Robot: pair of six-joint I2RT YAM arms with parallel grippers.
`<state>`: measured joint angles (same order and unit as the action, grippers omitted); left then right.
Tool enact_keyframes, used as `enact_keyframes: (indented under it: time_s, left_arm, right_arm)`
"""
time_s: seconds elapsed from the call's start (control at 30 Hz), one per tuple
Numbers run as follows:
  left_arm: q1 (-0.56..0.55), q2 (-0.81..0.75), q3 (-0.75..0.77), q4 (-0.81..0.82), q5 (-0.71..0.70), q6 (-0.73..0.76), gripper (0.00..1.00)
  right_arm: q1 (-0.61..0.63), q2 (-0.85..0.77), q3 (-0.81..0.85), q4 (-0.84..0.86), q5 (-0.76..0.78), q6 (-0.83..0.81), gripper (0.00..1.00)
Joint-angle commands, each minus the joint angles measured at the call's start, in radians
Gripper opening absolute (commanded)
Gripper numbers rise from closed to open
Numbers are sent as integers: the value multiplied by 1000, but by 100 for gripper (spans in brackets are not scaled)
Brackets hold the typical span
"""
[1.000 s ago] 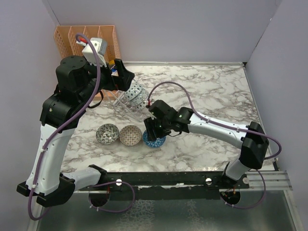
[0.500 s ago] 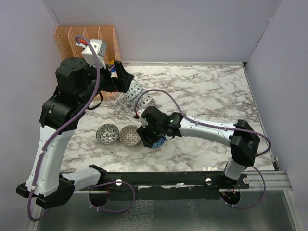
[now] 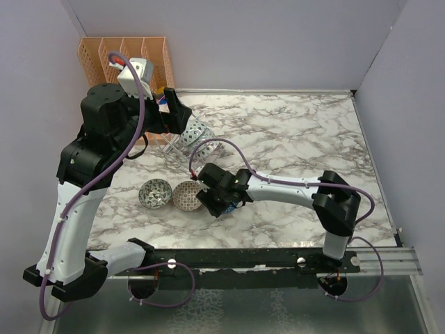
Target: Load the bowls into the dish rack
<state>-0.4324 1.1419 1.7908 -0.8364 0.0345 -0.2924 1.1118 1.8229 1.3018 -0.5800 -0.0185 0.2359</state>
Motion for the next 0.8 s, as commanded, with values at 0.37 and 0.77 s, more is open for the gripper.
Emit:
enact_keyframes:
  time_s: [0.37,0.77]
  left_arm:
    - [-3,-25,-19,11,-31,20,99]
    - [-4,-25,4,11,-30,20,99]
  right_arm:
    - [19,7,35,-64,130,39,1]
    - [-32,-117,165,-36,119,231,1]
